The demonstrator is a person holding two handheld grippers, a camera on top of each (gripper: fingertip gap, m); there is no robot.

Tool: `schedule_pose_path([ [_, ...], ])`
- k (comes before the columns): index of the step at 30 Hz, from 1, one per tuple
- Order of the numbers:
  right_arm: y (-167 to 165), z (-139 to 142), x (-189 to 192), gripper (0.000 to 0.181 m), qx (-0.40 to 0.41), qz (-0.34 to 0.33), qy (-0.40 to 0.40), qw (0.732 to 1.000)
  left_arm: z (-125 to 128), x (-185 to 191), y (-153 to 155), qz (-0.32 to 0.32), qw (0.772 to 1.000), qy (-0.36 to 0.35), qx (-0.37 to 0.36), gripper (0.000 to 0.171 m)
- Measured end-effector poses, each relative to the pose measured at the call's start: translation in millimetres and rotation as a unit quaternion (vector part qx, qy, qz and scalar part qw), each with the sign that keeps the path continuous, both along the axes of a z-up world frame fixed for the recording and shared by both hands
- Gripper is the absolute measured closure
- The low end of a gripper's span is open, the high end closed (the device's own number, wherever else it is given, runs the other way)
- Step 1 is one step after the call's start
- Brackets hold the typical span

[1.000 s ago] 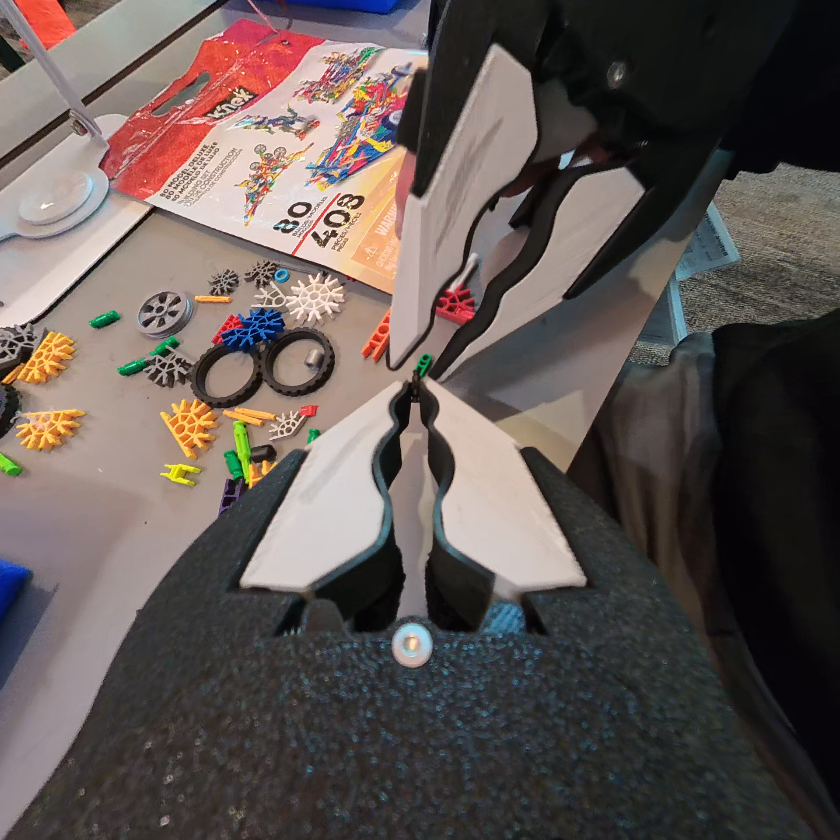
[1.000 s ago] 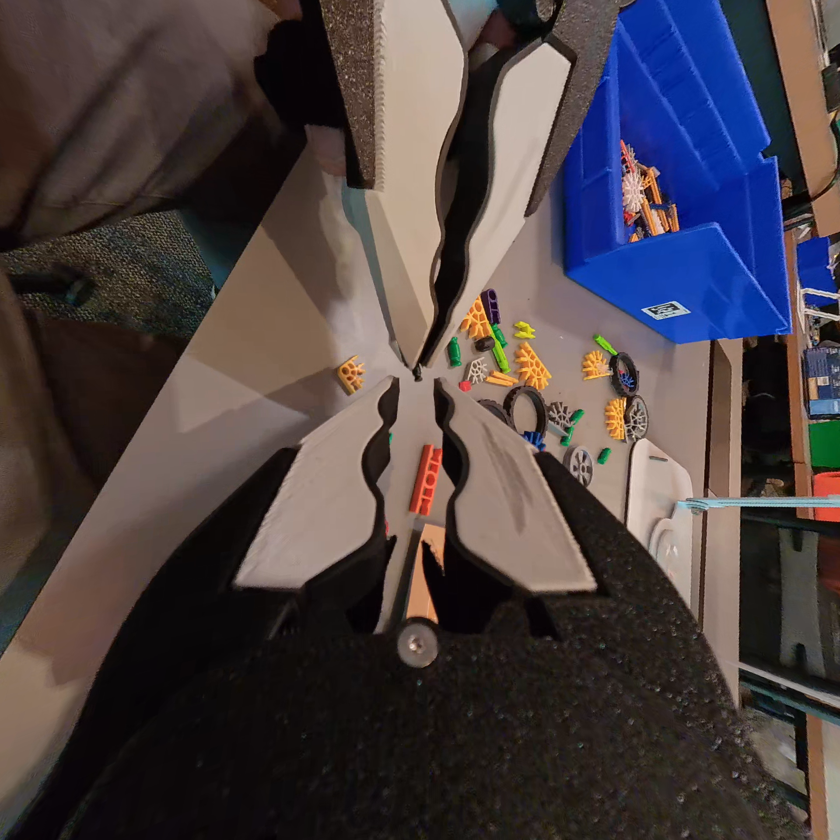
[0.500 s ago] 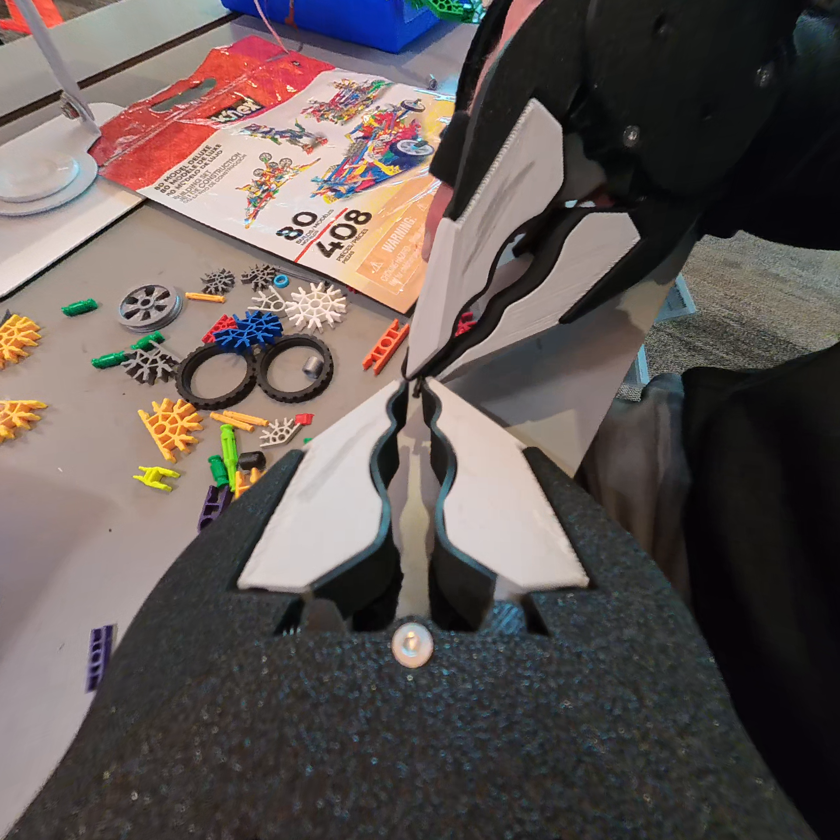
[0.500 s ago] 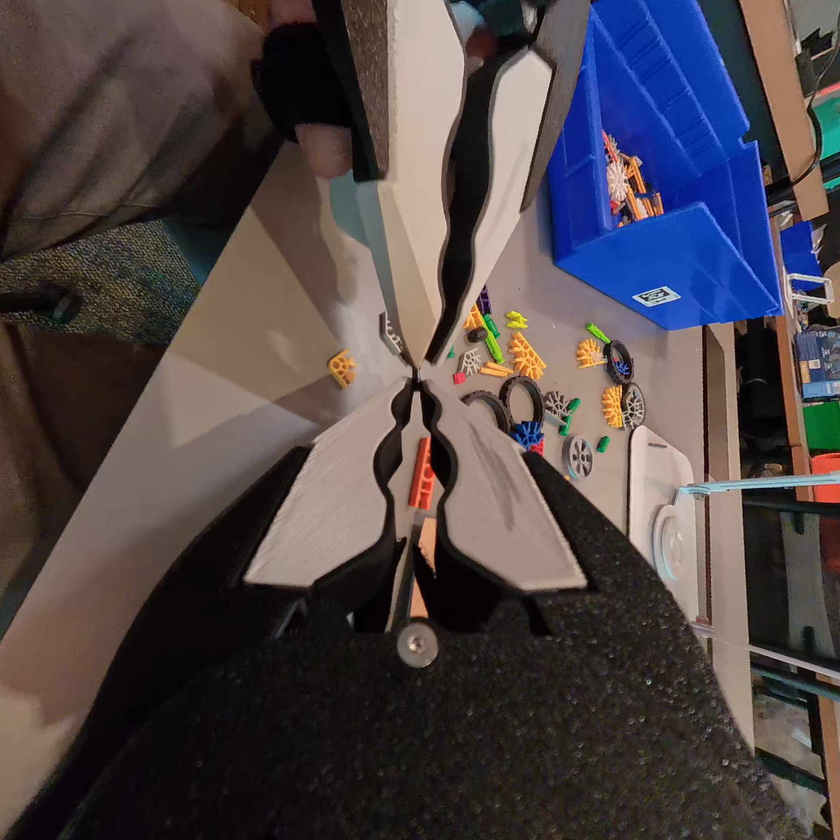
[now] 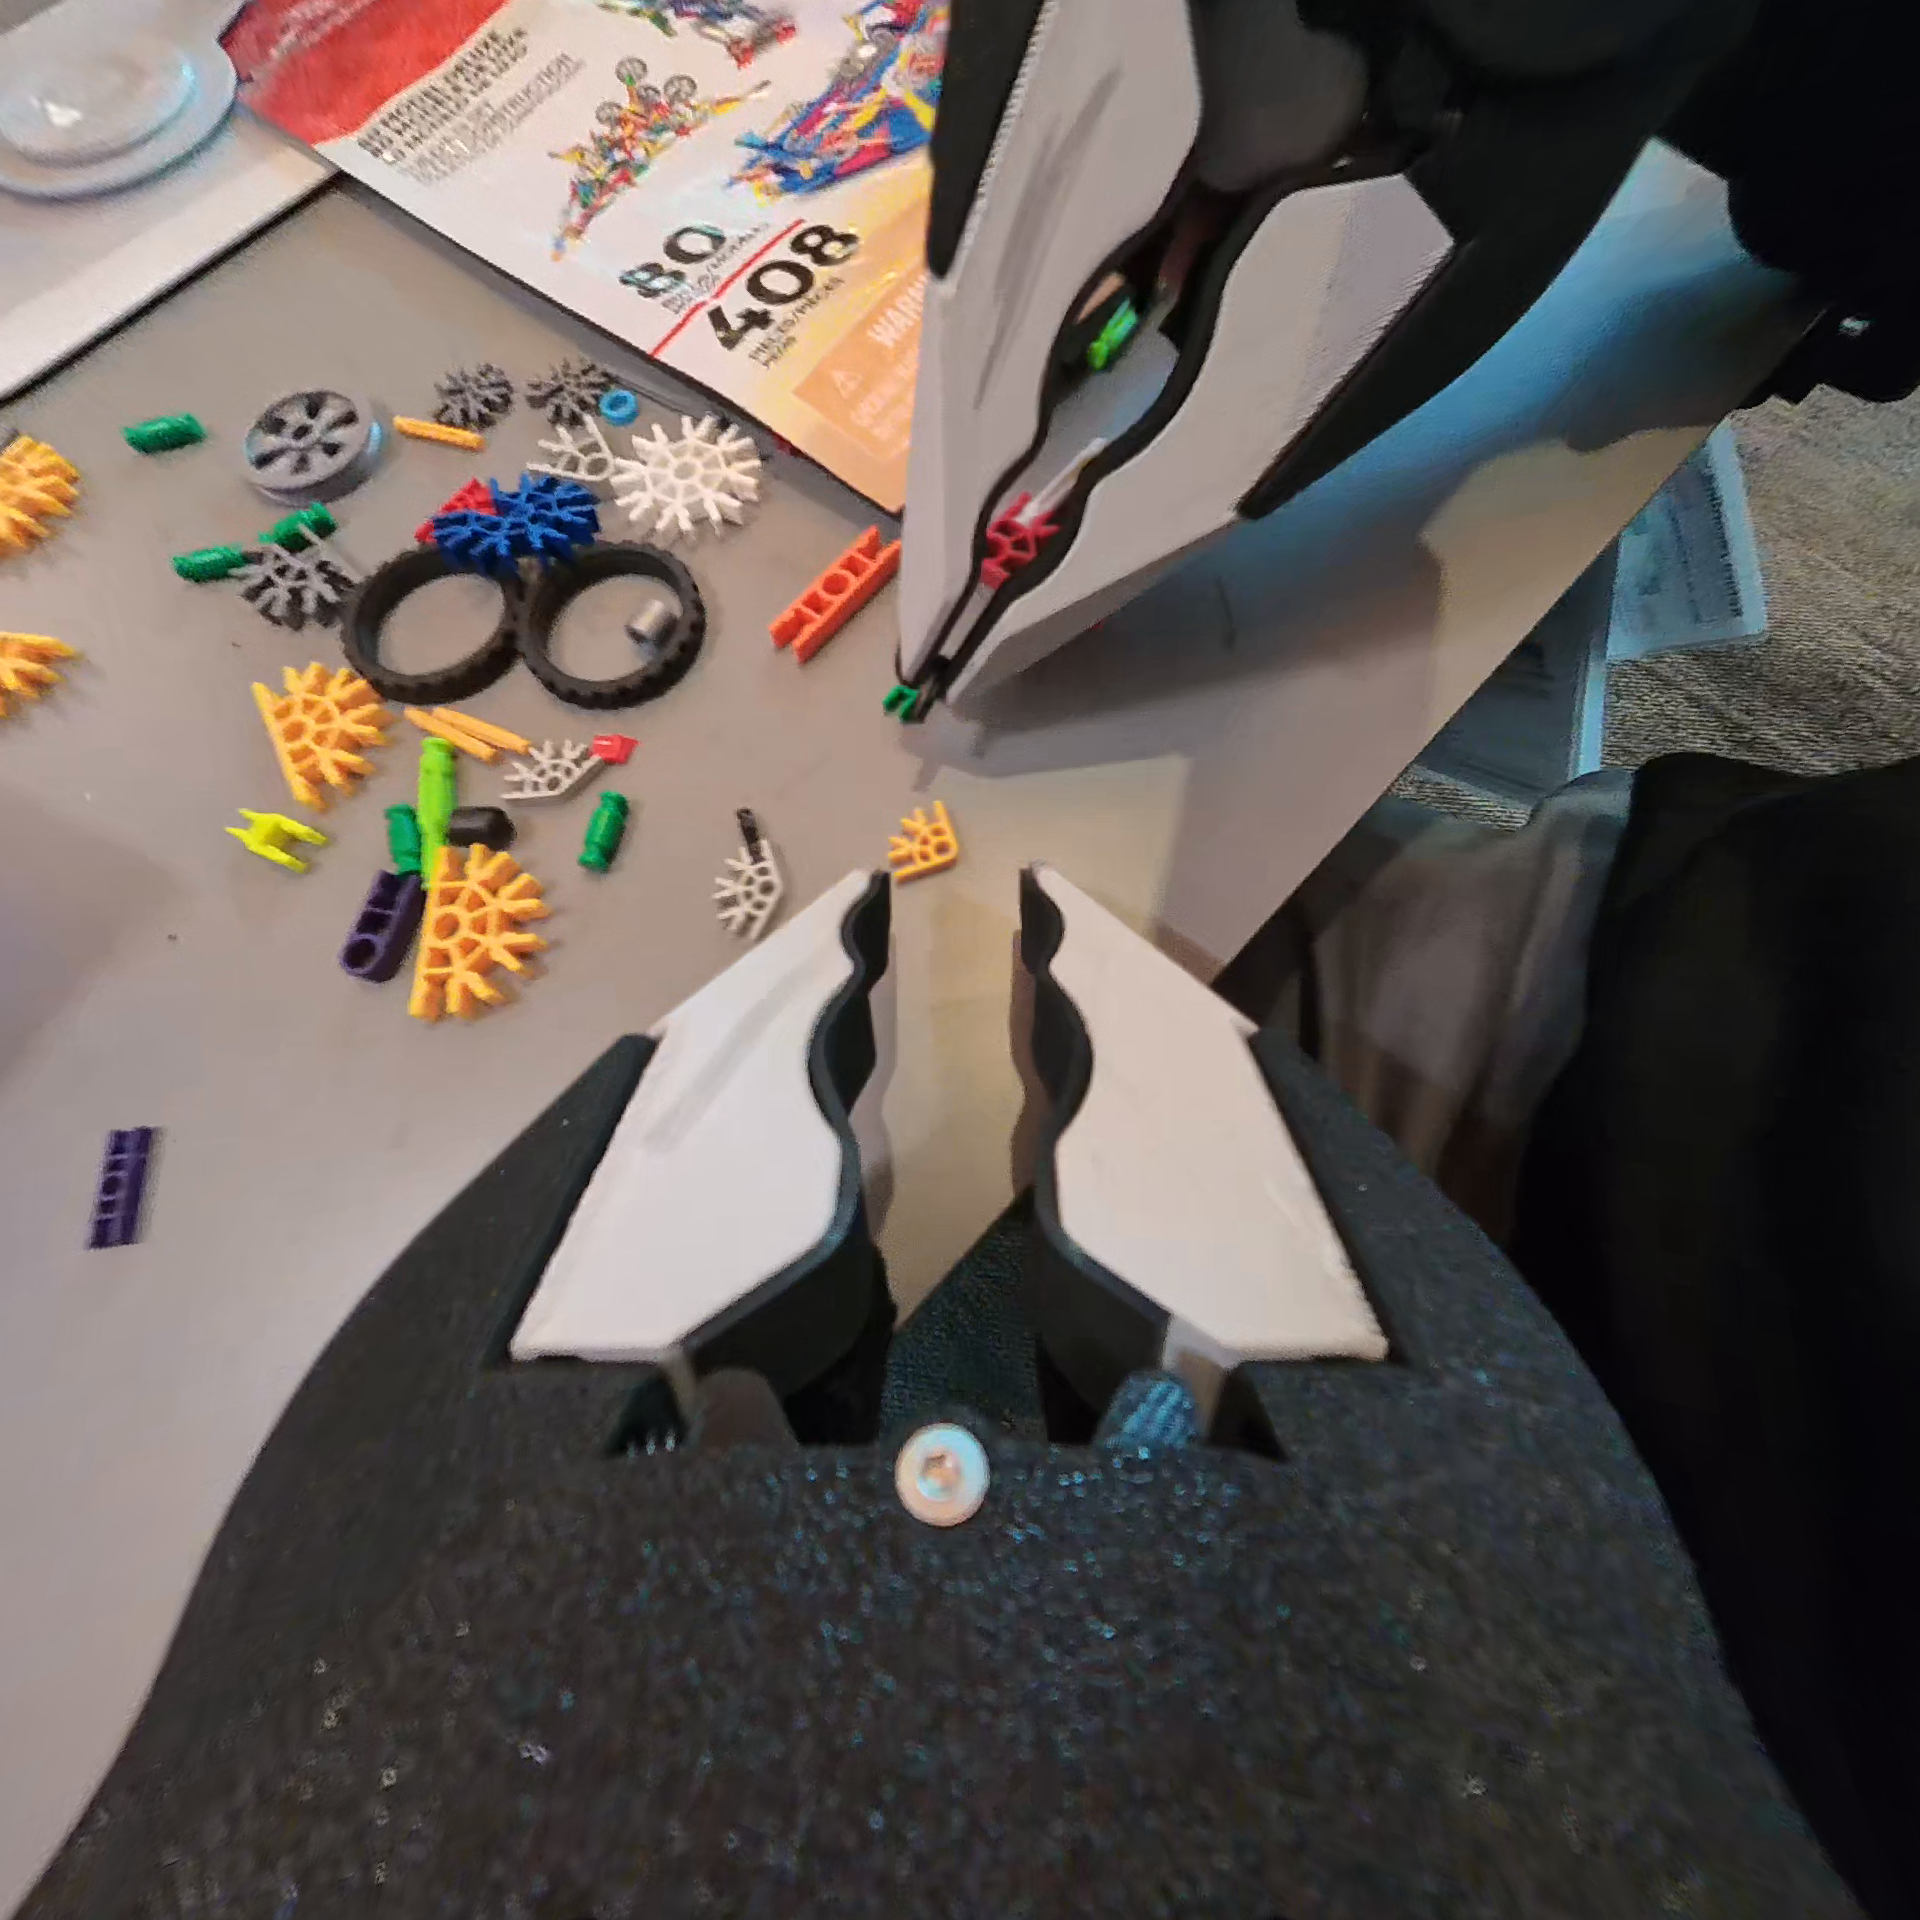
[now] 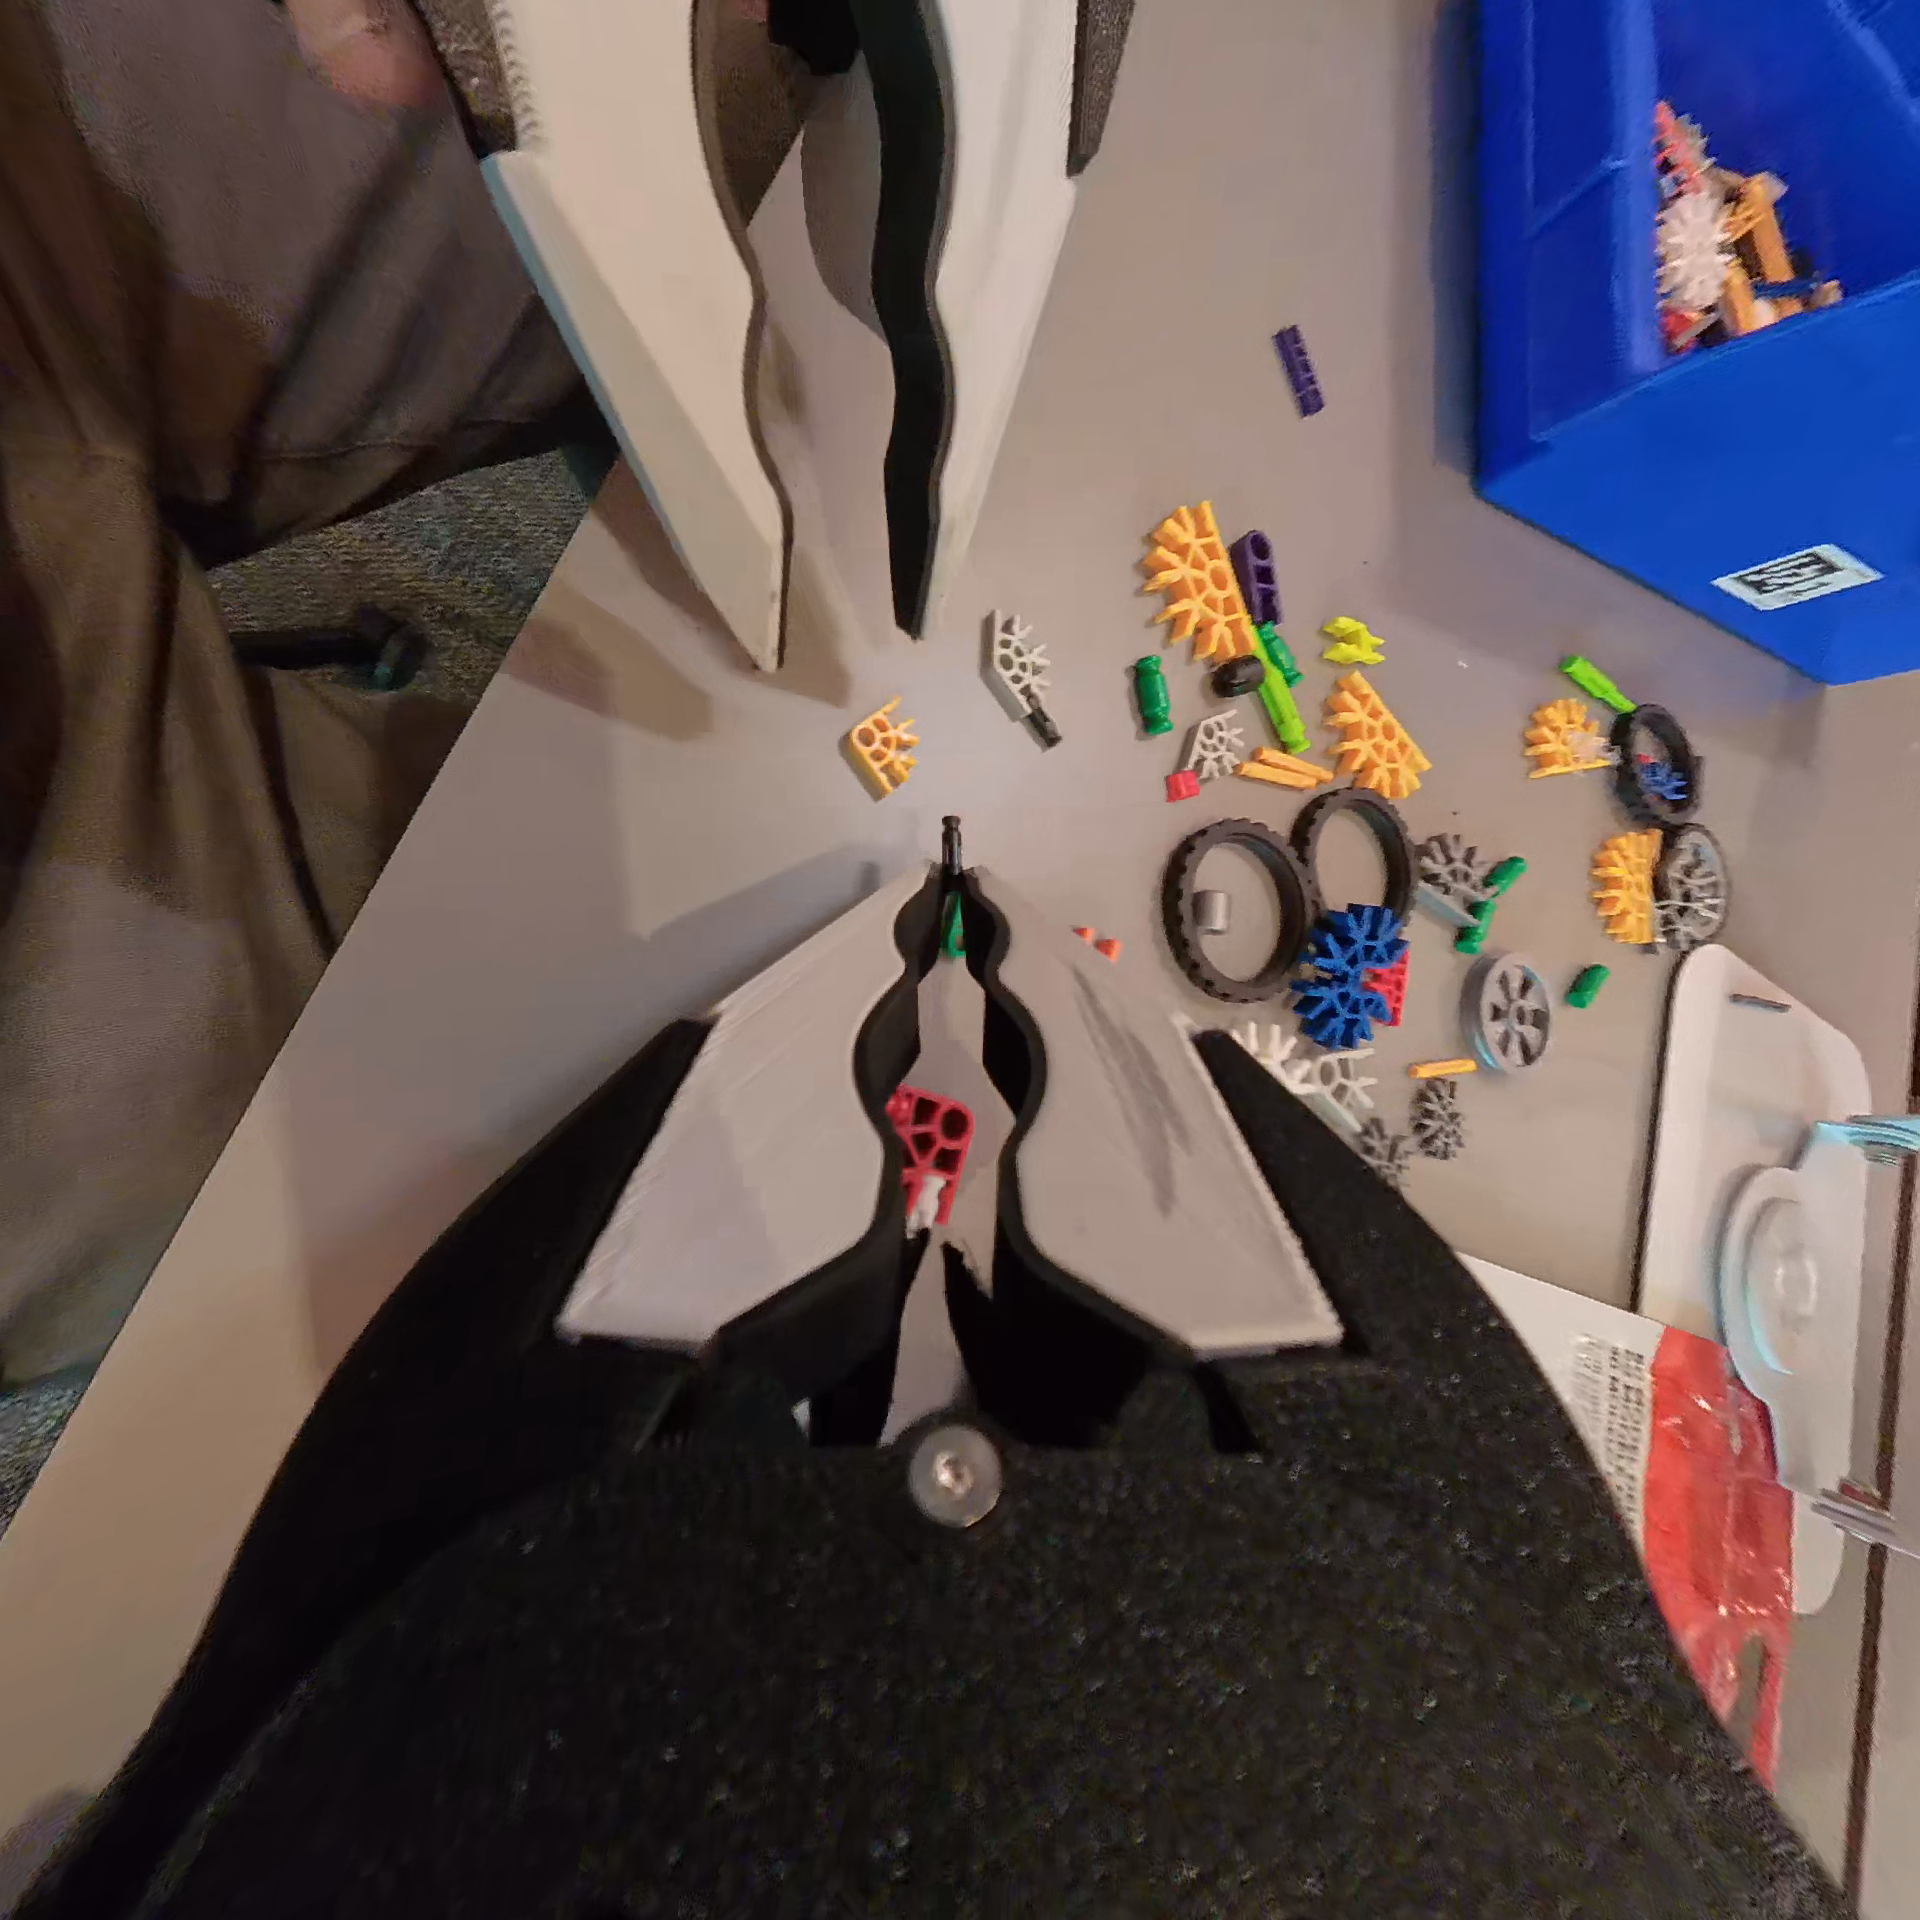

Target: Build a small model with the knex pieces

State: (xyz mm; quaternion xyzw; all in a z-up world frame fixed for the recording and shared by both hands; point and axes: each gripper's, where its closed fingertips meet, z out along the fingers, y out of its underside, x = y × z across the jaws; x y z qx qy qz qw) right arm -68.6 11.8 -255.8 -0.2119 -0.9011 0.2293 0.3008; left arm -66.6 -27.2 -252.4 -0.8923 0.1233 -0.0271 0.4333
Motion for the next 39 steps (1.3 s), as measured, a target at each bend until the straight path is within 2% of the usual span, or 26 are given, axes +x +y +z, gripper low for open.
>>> schedule_pose_path([
  [7,-7,-8,-2,0.18,0.011,0.014,-0.02,1.0,-12,2,10,0.033,0.999,0.03,-0.01,0.151],
  [11,-10,-8,-3,0.18,0.014,0.031,-0.03,0.999,-15,-3,13,0.034,0.998,0.052,-0.012,0.159],
  [19,-9,-6,-5,0.18,0.01,0.041,-0.041,0.998,-11,-12,16,0.018,0.997,0.08,-0.003,0.164],
  [26,-5,-11,-7,0.18,0.045,0.063,-0.068,0.995,-15,-13,20,-0.008,0.996,0.086,-0.015,0.163],
  [35,-6,-13,-7,0.179,0.038,0.073,-0.102,0.991,-15,-13,22,-0.032,0.996,0.083,-0.012,0.164],
  [39,-4,-11,-7,0.17,0.028,0.062,-0.106,0.992,-15,-13,22,-0.036,0.996,0.084,-0.011,0.163],
])
